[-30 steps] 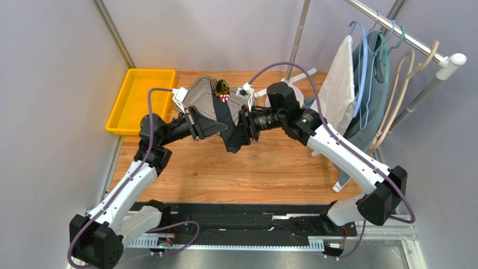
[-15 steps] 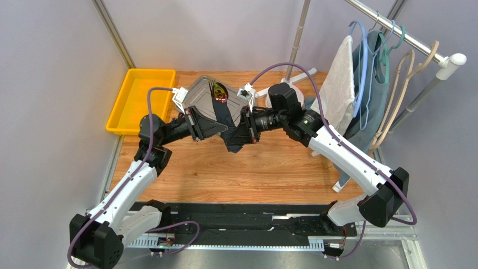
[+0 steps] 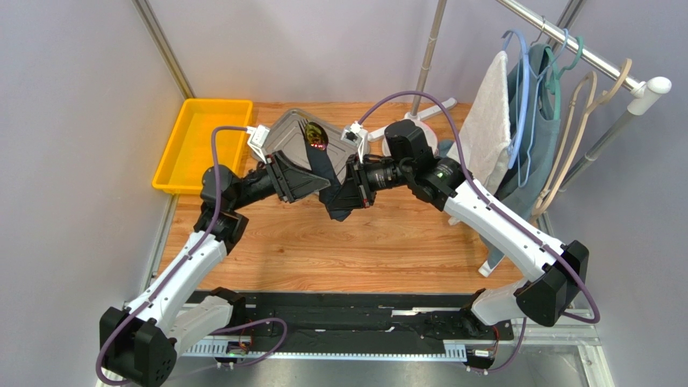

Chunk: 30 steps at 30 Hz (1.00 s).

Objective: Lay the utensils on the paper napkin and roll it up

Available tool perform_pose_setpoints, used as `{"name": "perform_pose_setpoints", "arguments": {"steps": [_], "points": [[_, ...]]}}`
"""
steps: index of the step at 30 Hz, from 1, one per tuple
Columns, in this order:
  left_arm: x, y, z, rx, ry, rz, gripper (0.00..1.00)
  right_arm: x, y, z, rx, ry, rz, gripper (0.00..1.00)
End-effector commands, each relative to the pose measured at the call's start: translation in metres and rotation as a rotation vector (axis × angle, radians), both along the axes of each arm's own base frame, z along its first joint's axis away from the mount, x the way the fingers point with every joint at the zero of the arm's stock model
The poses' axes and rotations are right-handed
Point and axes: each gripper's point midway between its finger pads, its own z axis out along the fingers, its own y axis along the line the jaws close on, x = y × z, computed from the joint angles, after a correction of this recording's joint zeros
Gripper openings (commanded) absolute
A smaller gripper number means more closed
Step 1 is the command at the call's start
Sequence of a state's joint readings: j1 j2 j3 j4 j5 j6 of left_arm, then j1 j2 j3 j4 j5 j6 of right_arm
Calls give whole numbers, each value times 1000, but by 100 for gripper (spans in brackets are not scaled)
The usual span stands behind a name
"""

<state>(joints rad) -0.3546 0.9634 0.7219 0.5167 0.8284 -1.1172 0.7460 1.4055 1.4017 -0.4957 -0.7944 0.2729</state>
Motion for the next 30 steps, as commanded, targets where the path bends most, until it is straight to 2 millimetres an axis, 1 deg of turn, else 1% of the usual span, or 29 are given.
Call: {"name": "perform_pose_setpoints", "arguments": {"steps": [1,4,5,8,9,12,17,19,20,21,22,23,26,27,28,29,30], "points": [[4,-1,-6,3,-19,25,81,-3,6,34,80,-58,28,0],[5,-2,-12,6,4,24,81,-5,6,37,89,-59,32,0],[5,-1,-10,1,-2,25,80,-4,6,36,86,-59,28,0],[-1,-4,-7,-7,-10,2,70,-1,7,34,77,-61,14,0],[-3,-4,-4,-13,-12,-4,62,0,8,34,74,-65,6,0],[-7,-7,1,-23,-22,-20,53,3,11,29,52,-78,-16,0],[-7,-8,1,-26,-14,-21,53,9,14,27,34,-96,-48,0],[-7,-8,-2,-23,-9,-22,44,10,14,28,32,-102,-49,0],[-7,-8,-4,-20,-6,-20,29,11,14,27,30,-102,-53,0],[-5,-8,-5,-18,-3,-9,19,10,14,27,29,-105,-50,0],[-4,-7,-8,-11,7,0,12,10,13,25,22,-105,-51,0],[-2,-6,-11,-8,17,6,1,11,12,25,21,-110,-54,0],[1,-2,-13,-3,15,23,0,9,9,21,6,-119,-50,0],[-1,-3,-15,2,5,15,0,6,9,21,7,-113,-33,3],[-3,-3,-13,1,-12,7,0,5,8,22,8,-121,-22,9],[-5,-3,-13,2,-22,-1,0,3,6,24,5,-122,-18,26],[-7,-3,-14,6,-26,-15,0,3,4,28,10,-127,-14,34]]}}
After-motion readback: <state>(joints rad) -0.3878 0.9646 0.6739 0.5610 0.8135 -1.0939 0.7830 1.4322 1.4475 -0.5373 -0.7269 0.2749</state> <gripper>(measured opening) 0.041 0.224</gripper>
